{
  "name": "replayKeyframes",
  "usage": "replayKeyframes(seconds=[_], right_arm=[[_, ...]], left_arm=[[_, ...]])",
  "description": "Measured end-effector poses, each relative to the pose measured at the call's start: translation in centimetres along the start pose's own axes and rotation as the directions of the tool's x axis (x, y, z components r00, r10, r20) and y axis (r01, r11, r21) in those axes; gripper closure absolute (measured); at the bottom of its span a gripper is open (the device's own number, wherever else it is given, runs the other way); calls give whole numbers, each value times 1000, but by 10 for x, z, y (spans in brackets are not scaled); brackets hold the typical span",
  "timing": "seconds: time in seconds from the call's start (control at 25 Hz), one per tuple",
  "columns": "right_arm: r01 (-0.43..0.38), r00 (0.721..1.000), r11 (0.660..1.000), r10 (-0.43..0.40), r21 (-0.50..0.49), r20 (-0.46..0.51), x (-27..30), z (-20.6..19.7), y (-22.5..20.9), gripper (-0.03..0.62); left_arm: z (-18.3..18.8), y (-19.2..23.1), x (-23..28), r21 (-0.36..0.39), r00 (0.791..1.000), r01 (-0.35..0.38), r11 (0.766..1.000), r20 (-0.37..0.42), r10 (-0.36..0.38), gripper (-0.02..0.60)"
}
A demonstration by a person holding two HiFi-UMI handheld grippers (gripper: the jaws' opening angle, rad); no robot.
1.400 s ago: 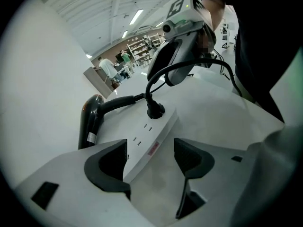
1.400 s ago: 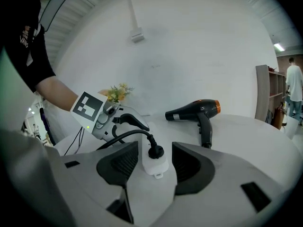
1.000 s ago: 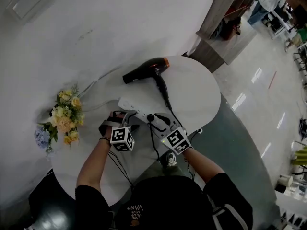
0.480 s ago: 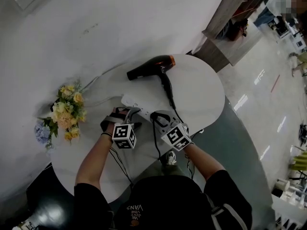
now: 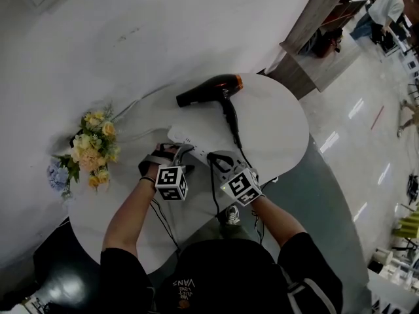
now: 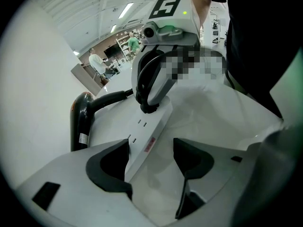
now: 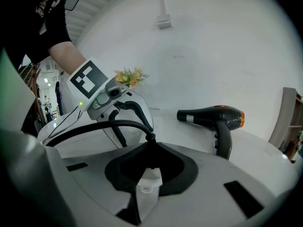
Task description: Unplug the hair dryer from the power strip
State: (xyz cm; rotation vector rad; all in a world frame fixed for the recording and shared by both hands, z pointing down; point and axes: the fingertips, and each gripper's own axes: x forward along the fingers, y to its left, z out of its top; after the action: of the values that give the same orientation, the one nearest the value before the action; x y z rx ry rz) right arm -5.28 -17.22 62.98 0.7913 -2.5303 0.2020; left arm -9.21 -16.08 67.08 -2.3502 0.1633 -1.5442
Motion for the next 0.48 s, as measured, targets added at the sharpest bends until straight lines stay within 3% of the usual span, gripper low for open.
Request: replayKeyframes(seconds=[0.48], right_arm=[[34, 999, 997, -32, 75, -20, -5, -3, 3, 525]], left_arm=[[1, -3, 1, 22, 1000, -1, 1000, -19, 1, 279]])
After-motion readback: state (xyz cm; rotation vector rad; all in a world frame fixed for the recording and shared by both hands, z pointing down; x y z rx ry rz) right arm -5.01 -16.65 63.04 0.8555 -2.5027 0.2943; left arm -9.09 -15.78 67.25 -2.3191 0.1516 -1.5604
